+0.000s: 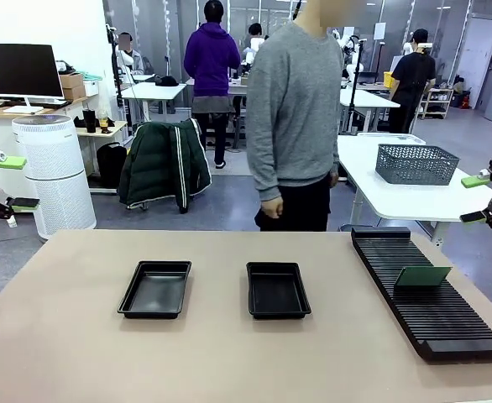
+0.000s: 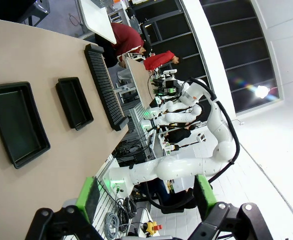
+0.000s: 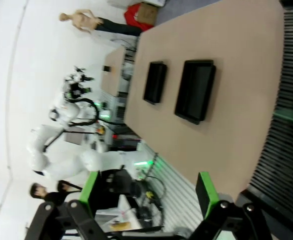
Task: Inspect and transfer BCBs to ESD trays.
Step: Pick up the Blank PCB from the PCB Rack and place it in the left ESD tray.
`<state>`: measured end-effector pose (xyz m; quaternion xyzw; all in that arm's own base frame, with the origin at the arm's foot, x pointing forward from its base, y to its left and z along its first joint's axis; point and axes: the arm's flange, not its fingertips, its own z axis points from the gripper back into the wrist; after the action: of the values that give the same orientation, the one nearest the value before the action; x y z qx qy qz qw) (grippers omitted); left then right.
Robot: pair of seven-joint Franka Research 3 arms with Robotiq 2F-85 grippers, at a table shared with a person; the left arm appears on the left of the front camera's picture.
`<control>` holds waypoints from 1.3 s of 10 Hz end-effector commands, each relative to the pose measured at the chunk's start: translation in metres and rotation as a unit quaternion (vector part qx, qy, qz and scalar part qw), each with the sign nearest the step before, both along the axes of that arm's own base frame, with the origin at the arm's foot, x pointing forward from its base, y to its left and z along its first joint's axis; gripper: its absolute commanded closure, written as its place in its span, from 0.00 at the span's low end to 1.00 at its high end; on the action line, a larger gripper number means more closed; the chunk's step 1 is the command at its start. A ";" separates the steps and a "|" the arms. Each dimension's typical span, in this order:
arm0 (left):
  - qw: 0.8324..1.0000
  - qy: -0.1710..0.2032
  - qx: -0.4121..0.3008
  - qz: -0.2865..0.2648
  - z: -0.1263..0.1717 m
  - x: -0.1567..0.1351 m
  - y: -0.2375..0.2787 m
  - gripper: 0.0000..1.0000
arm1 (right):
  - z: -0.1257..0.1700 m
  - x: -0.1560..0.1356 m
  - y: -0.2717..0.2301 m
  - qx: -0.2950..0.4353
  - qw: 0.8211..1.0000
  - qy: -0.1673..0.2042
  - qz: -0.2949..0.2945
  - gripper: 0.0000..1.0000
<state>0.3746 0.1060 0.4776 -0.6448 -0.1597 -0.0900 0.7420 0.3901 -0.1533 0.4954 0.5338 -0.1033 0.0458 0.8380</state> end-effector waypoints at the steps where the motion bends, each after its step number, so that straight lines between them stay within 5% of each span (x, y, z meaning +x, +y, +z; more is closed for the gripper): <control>1: 1.000 -0.001 0.000 0.001 0.001 0.000 0.000 0.00 | 0.005 0.001 0.013 -0.074 0.996 -0.042 0.014 0.00; 6: 1.000 -0.001 0.000 0.001 0.001 0.000 0.000 0.00 | 0.014 0.010 0.033 -0.226 0.954 -0.146 0.130 0.00; 9: 1.000 -0.001 0.000 0.001 0.001 0.000 0.000 0.00 | 0.010 0.014 0.047 -0.313 0.887 -0.237 0.241 0.00; 11: 1.000 -0.001 0.000 0.001 0.001 0.000 0.000 0.00 | 0.005 0.019 0.055 -0.380 0.818 -0.299 0.312 0.00; 13: 1.000 -0.001 0.000 0.001 0.001 0.000 0.000 0.00 | 0.004 0.021 0.064 -0.406 0.759 -0.318 0.398 0.00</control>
<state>0.3746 0.1061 0.4776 -0.6445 -0.1596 -0.0898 0.7424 0.4164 -0.0926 0.5072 0.1199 -0.1132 0.5479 0.8201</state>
